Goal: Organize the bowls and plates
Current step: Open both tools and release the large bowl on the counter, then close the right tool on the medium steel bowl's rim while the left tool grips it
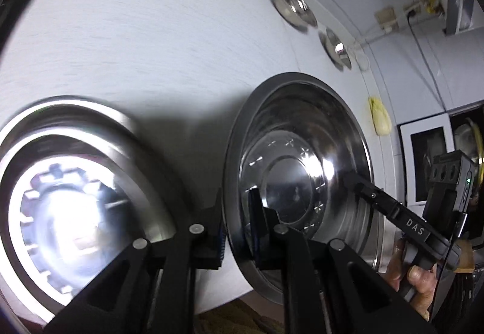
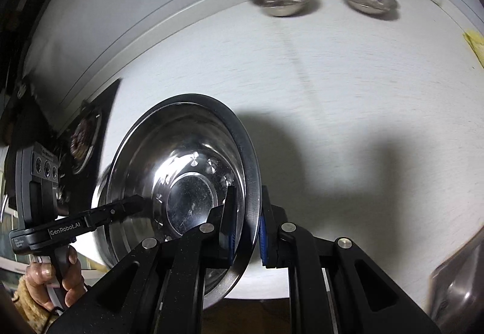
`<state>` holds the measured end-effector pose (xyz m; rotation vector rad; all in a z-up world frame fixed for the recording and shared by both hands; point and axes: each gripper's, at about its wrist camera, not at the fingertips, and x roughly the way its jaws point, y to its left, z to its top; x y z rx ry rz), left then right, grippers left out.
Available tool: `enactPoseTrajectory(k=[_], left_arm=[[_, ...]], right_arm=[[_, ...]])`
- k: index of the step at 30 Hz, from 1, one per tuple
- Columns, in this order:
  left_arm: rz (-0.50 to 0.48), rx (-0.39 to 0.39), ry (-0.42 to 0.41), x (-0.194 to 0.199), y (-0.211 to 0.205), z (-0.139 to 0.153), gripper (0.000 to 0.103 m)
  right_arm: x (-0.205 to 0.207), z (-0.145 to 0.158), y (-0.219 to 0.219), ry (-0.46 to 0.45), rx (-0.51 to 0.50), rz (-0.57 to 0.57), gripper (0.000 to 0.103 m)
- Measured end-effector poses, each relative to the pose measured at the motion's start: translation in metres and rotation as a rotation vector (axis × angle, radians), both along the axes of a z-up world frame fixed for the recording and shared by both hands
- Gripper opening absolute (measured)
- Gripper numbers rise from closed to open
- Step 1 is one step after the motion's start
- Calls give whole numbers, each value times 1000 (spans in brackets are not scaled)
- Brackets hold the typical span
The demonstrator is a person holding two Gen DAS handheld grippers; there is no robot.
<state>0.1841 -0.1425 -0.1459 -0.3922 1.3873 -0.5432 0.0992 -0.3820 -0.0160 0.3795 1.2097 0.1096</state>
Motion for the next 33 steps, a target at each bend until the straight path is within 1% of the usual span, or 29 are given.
enactPoseTrajectory(k=[3, 6, 10, 12, 13, 14, 16, 18, 19, 20, 21, 23, 25, 26, 27, 28, 29, 30, 31, 33], left_arm=[[-24, 26, 10, 9, -35, -11, 12], [-44, 44, 22, 13, -61, -21, 12], [-30, 42, 44, 15, -67, -27, 14], [-15, 47, 45, 16, -66, -25, 24], [-10, 49, 37, 16, -66, -22, 35], [0, 62, 19, 17, -64, -19, 40], [22, 82, -10, 17, -56, -10, 45], [59, 91, -24, 20, -43, -2, 46], [81, 95, -33, 24, -37, 3, 47], [110, 116, -49, 30, -31, 10, 47], [132, 133, -67, 39, -28, 16, 47], [160, 138, -80, 61, -29, 25, 47], [174, 123, -94, 90, -39, 35, 47], [164, 109, -100, 109, -51, 38, 47], [164, 99, -100, 129, -61, 39, 47], [168, 70, -92, 154, -74, 37, 47], [159, 43, -78, 172, -82, 33, 47], [163, 34, -67, 190, -91, 29, 47], [179, 40, -69, 208, -101, 25, 47], [168, 43, -67, 242, -122, 14, 47]], right_arm=[[7, -13, -37, 16, 15, -10, 11], [13, -24, -62, 27, 36, -6, 11], [17, -33, -83, 39, 82, 8, 12], [19, -34, -93, 32, 123, 26, 12], [18, -34, -96, 26, 133, 35, 12], [19, -33, -100, 19, 144, 44, 13], [19, -31, -110, 8, 153, 59, 18], [24, -22, -121, -18, 144, 70, 29], [28, -16, -128, -38, 126, 72, 30], [35, -9, -135, -61, 111, 73, 33], [43, -2, -140, -78, 104, 75, 36], [70, 15, -148, -129, 75, 85, 39], [105, 32, -144, -183, 43, 141, 41], [121, 37, -142, -198, 36, 160, 46], [141, 40, -137, -201, 32, 181, 52], [169, 40, -132, -189, 35, 211, 54], [187, 39, -130, -192, 26, 216, 54], [210, 36, -126, -185, 9, 219, 54], [234, 31, -123, -159, 7, 230, 54], [272, 23, -120, -145, -13, 213, 54]])
